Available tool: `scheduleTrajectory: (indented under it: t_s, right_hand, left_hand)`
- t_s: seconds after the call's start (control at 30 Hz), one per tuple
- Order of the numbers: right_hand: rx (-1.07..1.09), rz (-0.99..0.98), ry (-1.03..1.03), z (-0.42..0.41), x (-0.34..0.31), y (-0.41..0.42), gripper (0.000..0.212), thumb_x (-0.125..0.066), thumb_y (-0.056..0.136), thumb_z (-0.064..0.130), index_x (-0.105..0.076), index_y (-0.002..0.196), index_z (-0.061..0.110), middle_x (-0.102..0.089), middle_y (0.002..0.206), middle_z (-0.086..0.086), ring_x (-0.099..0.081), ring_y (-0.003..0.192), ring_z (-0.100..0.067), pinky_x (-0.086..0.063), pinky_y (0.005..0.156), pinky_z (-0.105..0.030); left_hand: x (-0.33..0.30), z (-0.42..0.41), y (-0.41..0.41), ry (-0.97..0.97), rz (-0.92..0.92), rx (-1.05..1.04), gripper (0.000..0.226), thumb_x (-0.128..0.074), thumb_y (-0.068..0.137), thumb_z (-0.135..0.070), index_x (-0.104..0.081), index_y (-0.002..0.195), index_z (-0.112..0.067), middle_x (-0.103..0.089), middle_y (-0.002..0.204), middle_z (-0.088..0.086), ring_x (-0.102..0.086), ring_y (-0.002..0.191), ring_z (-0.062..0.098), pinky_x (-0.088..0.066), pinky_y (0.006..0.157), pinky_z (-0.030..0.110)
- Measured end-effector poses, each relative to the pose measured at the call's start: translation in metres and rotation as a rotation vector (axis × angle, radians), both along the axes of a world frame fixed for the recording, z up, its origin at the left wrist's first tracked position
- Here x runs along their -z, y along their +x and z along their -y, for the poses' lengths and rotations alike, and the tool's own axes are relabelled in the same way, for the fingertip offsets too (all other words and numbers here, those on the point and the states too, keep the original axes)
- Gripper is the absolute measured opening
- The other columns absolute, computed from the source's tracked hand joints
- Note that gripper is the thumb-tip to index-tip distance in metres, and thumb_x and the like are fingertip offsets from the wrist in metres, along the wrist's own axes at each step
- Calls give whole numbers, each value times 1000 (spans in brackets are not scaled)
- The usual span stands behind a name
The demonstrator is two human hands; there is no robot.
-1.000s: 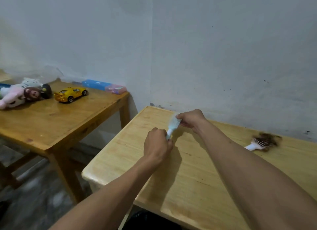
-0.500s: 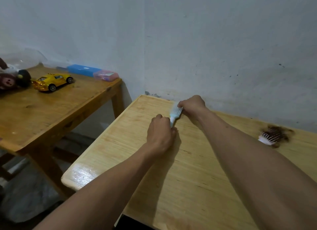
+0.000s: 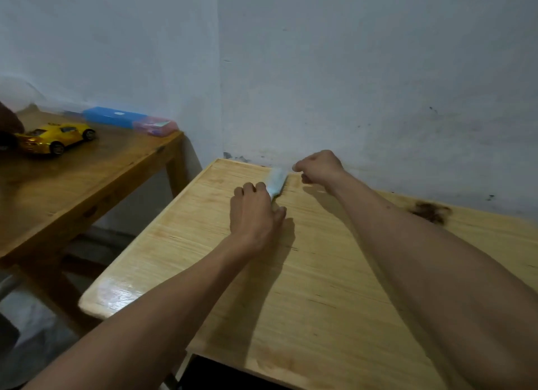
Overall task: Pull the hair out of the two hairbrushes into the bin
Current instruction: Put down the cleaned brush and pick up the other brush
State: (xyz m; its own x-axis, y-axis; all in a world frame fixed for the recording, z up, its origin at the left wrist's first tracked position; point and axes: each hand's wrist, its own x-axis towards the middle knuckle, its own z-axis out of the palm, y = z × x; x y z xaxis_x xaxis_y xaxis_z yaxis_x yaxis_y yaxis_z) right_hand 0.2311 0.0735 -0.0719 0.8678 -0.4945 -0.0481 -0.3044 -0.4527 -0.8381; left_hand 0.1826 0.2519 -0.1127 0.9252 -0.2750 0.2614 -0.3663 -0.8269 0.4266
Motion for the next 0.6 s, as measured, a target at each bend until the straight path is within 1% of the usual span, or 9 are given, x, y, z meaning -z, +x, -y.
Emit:
scheduleTrajectory:
  t_s: [0.13, 0.27, 0.33, 0.4, 0.43, 0.47, 0.53, 0.57, 0.6]
  right_hand:
    - [-17, -25, -124, 48, -32, -45, 25, -77, 83, 21, -75, 101, 4, -73, 104, -7, -74, 87, -23, -62, 85, -41]
    - [52, -177, -370, 105, -45, -92, 33, -77, 83, 29, -74, 102, 2, -72, 100, -10, -72, 87, -28, -61, 85, -43]
    - [116, -268, -475, 129, -40, -114, 34, -75, 81, 34, -72, 95, 4, -71, 92, -11, -69, 83, -28, -60, 76, -38]
    - [169, -317, -543, 144, -31, -135, 29, -69, 82, 35, -65, 81, 6, -65, 80, -10, -64, 79, -30, -49, 60, -30]
    - [188, -334, -555, 150, -25, -143, 27, -65, 84, 35, -65, 82, 9, -66, 83, -11, -63, 81, -31, -46, 59, -29]
    - [198, -348, -557, 156, -17, -148, 28, -63, 86, 36, -68, 91, 9, -70, 95, -12, -64, 87, -31, -49, 66, -30]
    - [188, -358, -530, 162, -2, -157, 42, -60, 91, 39, -69, 116, 6, -69, 121, -13, -65, 106, -30, -53, 86, -35]
    - [166, -349, -503, 163, 3, -159, 45, -60, 92, 41, -71, 118, 7, -69, 123, -12, -64, 108, -29, -52, 88, -35]
    - [146, -329, -478, 165, 10, -159, 44, -61, 92, 44, -74, 113, 8, -72, 119, -11, -65, 103, -26, -52, 84, -33]
  left_hand:
    - [-12, 39, -18, -40, 16, 80, 53, -61, 92, -47, -58, 129, -9, -58, 130, 14, -47, 122, 33, -40, 101, 42]
    - [-19, 94, -48, -51, -32, 254, 57, -60, 92, -51, -62, 125, -5, -60, 128, 17, -50, 121, 35, -43, 96, 43]
    - [-18, 120, -64, -9, -55, 322, 55, -58, 93, -53, -65, 117, -4, -62, 124, 18, -52, 116, 35, -44, 88, 41]
    - [-15, 141, -76, 55, -73, 362, 50, -56, 95, -52, -66, 104, -3, -62, 119, 19, -52, 111, 35, -39, 79, 38]
    - [-13, 149, -79, 95, -81, 375, 49, -54, 96, -51, -65, 103, -4, -61, 119, 19, -52, 111, 35, -38, 78, 38]
    - [-11, 155, -82, 133, -88, 383, 48, -54, 97, -50, -65, 105, -4, -60, 121, 19, -51, 112, 35, -38, 79, 39]
    - [-5, 165, -84, 178, -114, 383, 43, -54, 99, -44, -64, 113, -4, -57, 125, 18, -50, 115, 34, -41, 85, 40]
    - [-3, 167, -85, 184, -135, 379, 40, -55, 99, -38, -62, 117, -4, -55, 127, 18, -50, 115, 34, -42, 88, 40]
    - [0, 168, -85, 180, -159, 374, 37, -56, 99, -33, -61, 120, -4, -53, 128, 17, -50, 116, 34, -42, 90, 39]
